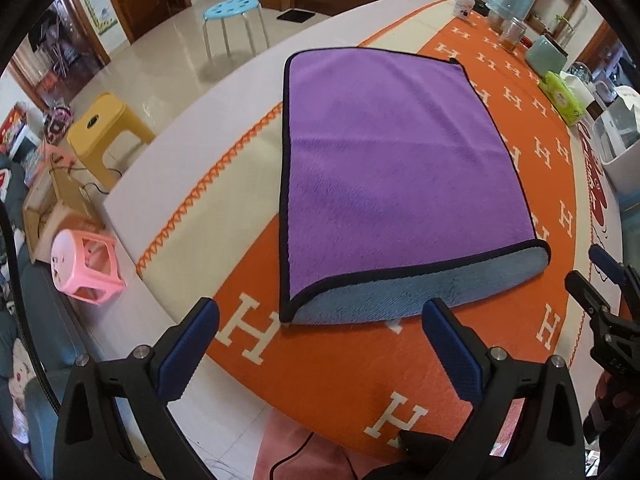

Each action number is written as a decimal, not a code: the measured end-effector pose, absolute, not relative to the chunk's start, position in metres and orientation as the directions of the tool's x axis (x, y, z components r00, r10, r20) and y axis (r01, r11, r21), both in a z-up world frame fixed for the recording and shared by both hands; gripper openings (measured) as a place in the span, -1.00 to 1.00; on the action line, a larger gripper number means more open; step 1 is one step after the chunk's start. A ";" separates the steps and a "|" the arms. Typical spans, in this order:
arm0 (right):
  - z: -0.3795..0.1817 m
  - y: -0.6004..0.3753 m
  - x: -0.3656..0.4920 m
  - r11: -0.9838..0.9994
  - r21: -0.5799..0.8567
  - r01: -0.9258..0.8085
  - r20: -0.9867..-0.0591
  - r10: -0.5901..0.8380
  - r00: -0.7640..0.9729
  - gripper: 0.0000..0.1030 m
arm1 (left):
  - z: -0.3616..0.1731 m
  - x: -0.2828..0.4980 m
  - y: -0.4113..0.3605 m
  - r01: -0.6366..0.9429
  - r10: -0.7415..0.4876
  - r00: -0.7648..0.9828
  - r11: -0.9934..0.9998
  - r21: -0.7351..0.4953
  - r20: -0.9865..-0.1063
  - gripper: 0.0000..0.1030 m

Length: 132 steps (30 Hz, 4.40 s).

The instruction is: Fold towel

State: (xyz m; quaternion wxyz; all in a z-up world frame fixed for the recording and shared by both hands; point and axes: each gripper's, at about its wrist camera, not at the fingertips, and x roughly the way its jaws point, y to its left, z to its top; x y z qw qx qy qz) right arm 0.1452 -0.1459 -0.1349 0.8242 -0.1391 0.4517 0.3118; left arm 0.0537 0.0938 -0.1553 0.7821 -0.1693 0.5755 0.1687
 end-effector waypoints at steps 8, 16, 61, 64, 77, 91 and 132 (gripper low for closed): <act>-0.165 -0.140 0.156 0.727 0.051 -0.685 -0.853 0.389 0.348 0.44 | -0.182 0.056 0.103 -0.482 0.018 0.260 0.869 -0.113 -0.965 0.89; -0.190 -0.137 0.167 0.717 0.057 -0.694 -0.878 0.367 0.307 0.39 | -0.201 0.065 0.109 -0.500 -0.037 0.238 0.852 -0.154 -0.971 0.81; -0.189 -0.158 0.167 0.719 0.070 -0.692 -0.884 0.366 0.291 -0.91 | -0.207 0.063 0.109 -0.472 -0.009 0.186 0.876 -0.097 -0.983 -0.90; -0.188 -0.158 0.167 0.718 0.070 -0.692 -0.883 0.367 0.292 -0.92 | -0.203 0.064 0.108 -0.463 -0.008 0.193 0.881 -0.098 -0.981 -0.91; -0.160 -0.151 0.182 0.752 0.099 -0.652 -0.866 0.389 0.316 -0.91 | -0.160 0.088 0.122 -0.407 0.010 0.251 0.908 -0.097 -0.968 -0.92; -0.110 -0.116 0.232 0.778 0.033 -0.628 -0.796 0.400 0.454 -0.91 | -0.099 0.150 0.167 -0.337 0.039 0.387 0.936 -0.102 -0.921 -0.92; -0.114 -0.034 0.317 0.874 -0.052 -0.483 -0.701 0.313 0.641 0.27 | -0.113 0.207 0.212 -0.388 0.113 0.518 0.915 -0.115 -0.848 0.16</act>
